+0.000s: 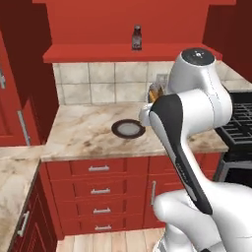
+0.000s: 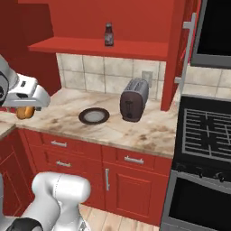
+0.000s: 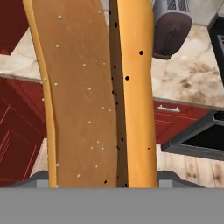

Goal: Move the hot dog bun to the plate on the dining table and place the condiment next to that plate. Then navigate to the fridge and take the sausage and place it on the plate as well.

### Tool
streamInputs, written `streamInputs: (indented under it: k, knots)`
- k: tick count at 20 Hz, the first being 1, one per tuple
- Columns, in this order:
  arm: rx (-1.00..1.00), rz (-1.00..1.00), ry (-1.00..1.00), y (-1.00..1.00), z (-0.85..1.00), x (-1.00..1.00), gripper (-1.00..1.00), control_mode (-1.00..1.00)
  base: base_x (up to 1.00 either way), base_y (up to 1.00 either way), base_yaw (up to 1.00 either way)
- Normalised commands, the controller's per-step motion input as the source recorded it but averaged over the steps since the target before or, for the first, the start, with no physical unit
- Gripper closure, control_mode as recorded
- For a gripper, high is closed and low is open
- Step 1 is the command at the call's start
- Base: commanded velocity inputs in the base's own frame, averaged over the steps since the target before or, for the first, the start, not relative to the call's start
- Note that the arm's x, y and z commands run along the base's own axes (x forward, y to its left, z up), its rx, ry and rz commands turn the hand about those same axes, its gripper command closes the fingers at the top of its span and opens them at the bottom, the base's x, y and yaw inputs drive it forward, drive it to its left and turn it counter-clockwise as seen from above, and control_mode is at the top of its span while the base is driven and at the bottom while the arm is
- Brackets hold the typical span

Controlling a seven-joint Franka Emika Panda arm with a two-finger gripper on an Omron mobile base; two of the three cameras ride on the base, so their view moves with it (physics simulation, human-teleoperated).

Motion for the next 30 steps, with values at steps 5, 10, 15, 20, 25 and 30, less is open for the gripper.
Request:
streamInputs:
  k: [5,10,15,20,25,30]
  knots:
    - [0.00,0.00,0.00,0.00,0.00,0.00,1.00,1.00,-0.93,-0.10,0.75]
    - [0.00,0.00,0.00,0.00,0.00,0.00,1.00,1.00,-0.64,0.00,0.91]
    - [0.00,0.00,0.00,0.00,0.00,0.00,1.00,1.00,-0.47,0.00,0.97]
    - [0.00,0.00,0.00,0.00,0.00,0.00,1.00,1.00,-0.38,0.10,0.99]
    - [0.00,0.00,0.00,0.00,0.00,0.00,1.00,1.00,-0.41,0.63,0.87]
    - [0.00,0.00,0.00,0.00,0.00,0.00,1.00,1.00,-0.17,1.00,0.73]
